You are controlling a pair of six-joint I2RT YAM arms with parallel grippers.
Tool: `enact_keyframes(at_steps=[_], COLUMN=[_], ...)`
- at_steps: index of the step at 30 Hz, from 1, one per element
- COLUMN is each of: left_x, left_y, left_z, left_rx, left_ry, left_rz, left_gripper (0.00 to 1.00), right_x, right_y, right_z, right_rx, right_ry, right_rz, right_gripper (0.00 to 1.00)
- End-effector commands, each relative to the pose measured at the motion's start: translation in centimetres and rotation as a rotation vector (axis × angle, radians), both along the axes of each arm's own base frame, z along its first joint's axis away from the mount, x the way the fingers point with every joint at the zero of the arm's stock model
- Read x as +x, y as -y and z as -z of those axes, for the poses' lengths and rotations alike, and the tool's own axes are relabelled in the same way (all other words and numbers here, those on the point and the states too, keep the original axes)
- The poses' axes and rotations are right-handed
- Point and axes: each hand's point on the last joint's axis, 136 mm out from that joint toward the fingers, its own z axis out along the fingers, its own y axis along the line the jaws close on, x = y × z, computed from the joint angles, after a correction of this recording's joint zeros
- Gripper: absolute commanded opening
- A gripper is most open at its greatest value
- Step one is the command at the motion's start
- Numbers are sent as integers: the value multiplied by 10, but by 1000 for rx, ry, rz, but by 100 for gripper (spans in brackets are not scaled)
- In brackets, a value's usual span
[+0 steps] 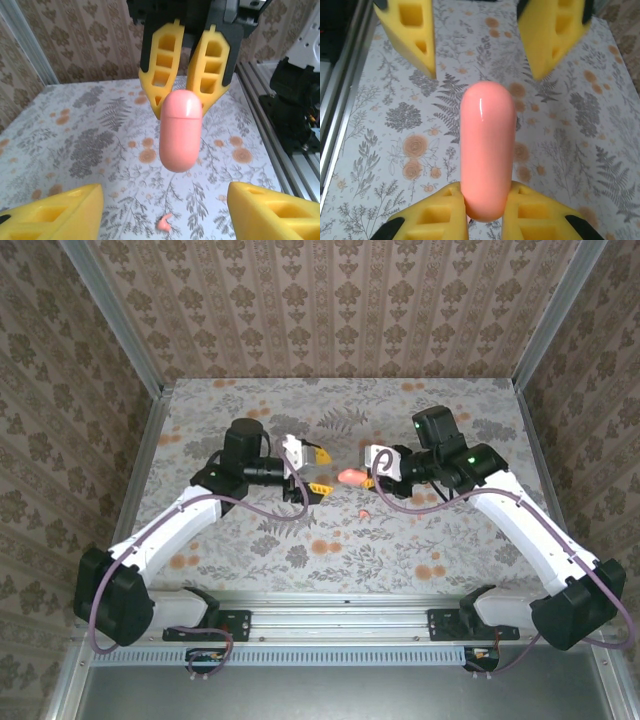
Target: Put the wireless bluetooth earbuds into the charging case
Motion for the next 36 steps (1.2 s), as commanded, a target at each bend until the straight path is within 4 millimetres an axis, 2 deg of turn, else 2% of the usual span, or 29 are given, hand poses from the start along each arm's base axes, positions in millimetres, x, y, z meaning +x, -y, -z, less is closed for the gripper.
enact_keyframes(at_steps=[1, 10, 14, 18, 26, 34, 36], left_x=[-9, -21, -24, -27, -28, -29, -29], left_y=[2, 8, 10, 12, 11, 11, 10], left_z=[4, 4, 4, 4, 9, 12, 10], left_rx=[39, 42, 41, 41, 56, 76, 73], left_ry=[21, 10, 6, 1, -1, -10, -4], left_rz=[43, 83, 95, 106, 107, 118, 118], left_gripper=[67, 61, 53, 39, 40, 22, 18], right_x=[-9, -12, -12, -12, -11, -9, -6], right_y=[-6, -23, -27, -30, -32, -33, -32], right_z=[1, 6, 6, 7, 4, 5, 4], right_rx=[-31, -36, -34, -30, -24, -21, -11], right_ry=[32, 24, 24, 27, 45, 40, 39], right_rz=[-60, -118, -132, -137, -137, -123, -102], right_gripper=[16, 16, 16, 16, 15, 16, 23])
